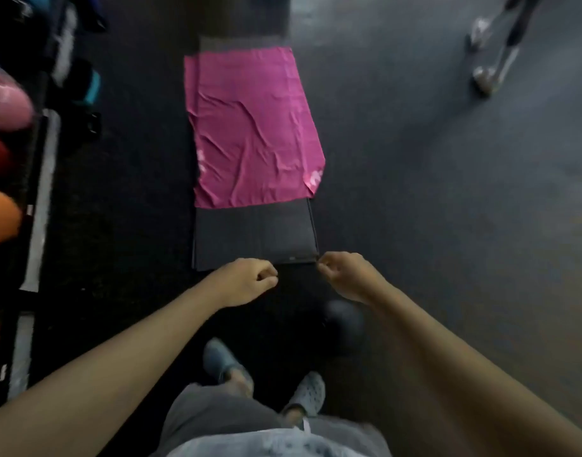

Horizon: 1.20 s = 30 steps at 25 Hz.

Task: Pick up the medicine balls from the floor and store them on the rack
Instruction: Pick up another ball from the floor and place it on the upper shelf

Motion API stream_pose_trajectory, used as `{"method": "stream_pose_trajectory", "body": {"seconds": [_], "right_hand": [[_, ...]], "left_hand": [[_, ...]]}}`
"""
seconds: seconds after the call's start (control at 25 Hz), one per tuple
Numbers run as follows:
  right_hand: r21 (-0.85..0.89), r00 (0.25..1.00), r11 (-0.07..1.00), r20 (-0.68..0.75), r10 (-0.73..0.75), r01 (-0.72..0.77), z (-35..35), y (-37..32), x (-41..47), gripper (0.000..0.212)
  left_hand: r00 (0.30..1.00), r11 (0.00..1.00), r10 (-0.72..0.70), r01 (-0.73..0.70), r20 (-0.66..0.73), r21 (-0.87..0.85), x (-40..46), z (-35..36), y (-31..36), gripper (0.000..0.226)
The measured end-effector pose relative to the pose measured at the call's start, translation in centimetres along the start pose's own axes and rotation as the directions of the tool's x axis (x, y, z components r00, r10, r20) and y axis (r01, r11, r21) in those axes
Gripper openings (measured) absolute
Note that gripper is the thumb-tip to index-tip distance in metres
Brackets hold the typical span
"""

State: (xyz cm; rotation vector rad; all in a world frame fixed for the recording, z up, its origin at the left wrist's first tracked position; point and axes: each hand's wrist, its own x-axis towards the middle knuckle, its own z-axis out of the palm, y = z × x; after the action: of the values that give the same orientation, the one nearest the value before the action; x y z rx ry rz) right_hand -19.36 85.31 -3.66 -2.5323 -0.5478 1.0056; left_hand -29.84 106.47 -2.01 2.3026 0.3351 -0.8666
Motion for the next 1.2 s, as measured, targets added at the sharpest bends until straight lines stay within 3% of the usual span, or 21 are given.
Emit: {"method": "stream_pose_trajectory", "body": {"seconds": [0.16, 0.4, 0.64, 0.84, 0.96, 1.08, 1.2], "right_hand": [[0.222, 0.975, 0.951, 0.105, 0.196, -0.216, 5.9, 7.7, -1.4, 0.034], [0.428, 0.877, 0.767, 0.189, 0.441, -0.478, 12.2, 16.4, -0.4, 0.024], [0.614, 0.702, 0.425, 0.32, 0.636, -0.665, 17.0, 24.9, 4.4, 0.021], [0.664, 0.567, 0.139, 0.489, 0.663, -0.735, 23.2, 33.2, 11.4, 0.025], [0.646, 0.491, 0.002, 0.577, 0.653, -0.763, 27.4, 37.5, 15.1, 0.027], [0.646, 0.401, -0.186, 0.647, 0.649, -0.741, 32.2, 42.3, 17.9, 0.041], [0.645, 0.316, -0.3, 0.661, 0.68, -0.703, 36.8, 46.9, 20.9, 0.06]], "left_hand": [[0.973, 0.979, -0.081, 0.118, 0.215, -0.165, 5.1, 10.1, 1.8, 0.033], [0.939, 0.928, -0.137, 0.233, 0.316, -0.29, 12.1, 17.0, 1.4, 0.031], [0.862, 0.934, -0.238, 0.329, 0.448, -0.137, 20.7, 21.5, -0.9, 0.031], [0.823, 0.857, -0.426, 0.5, 0.376, -0.124, 28.1, 29.5, -3.1, 0.027], [0.775, 0.715, -0.534, 0.627, 0.338, -0.309, 32.5, 35.0, -4.3, 0.03], [0.659, 0.411, -0.653, 0.722, 0.372, -0.557, 37.2, 40.6, -6.7, 0.041], [0.597, 0.167, -0.688, 0.683, 0.413, -0.711, 42.1, 44.8, -9.1, 0.057]]}}
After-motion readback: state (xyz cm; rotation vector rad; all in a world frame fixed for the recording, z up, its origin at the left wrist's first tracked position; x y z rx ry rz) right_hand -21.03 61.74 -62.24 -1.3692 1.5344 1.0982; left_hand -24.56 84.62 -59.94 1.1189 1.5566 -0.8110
